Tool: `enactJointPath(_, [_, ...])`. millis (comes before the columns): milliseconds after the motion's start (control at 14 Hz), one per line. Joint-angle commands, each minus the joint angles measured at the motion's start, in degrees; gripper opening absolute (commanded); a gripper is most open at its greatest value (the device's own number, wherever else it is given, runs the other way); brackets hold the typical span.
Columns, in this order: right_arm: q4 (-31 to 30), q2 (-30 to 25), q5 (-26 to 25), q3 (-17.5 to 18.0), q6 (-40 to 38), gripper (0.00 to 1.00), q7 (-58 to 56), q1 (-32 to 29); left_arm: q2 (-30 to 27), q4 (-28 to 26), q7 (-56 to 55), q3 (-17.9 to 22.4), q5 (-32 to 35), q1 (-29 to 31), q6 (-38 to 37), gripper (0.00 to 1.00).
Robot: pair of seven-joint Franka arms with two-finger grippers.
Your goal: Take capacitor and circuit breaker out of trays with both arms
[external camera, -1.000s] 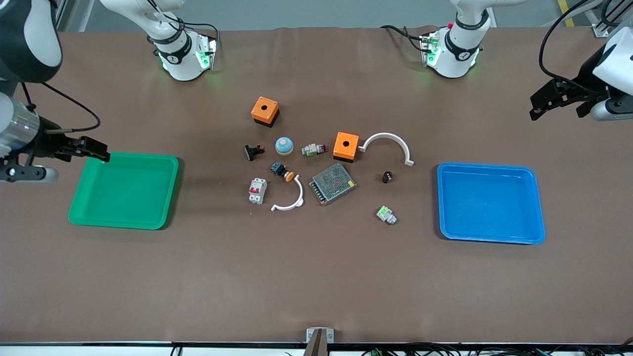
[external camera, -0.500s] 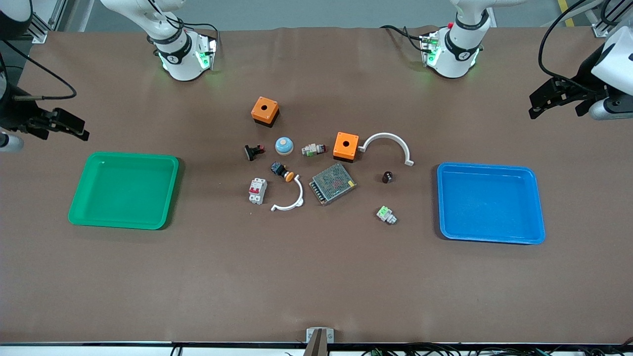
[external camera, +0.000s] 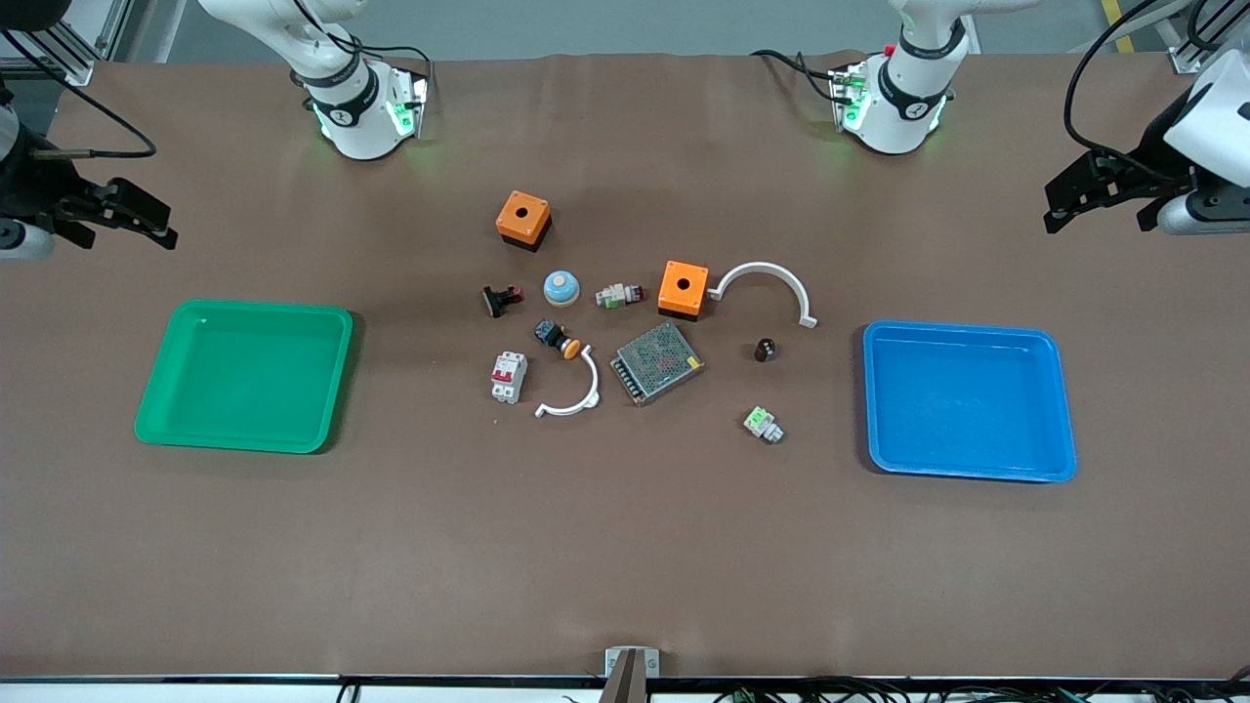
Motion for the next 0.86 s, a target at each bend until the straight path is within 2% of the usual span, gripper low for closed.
enactJointPath(0, [-2.3,-1.8,-1.1,1.1,1.1,1.00,-0.5,-0.9,-0.5,0.3,1.3,0.3,-0.6,0.0,-0.4,1.00])
enactJointPath(786, [-1.7,-0.9,1.4,0.7,3.4,1.00,-0.7,-1.3,-0.5,0.7,1.5,0.3,-0.8,0.1,-0.4,1.00])
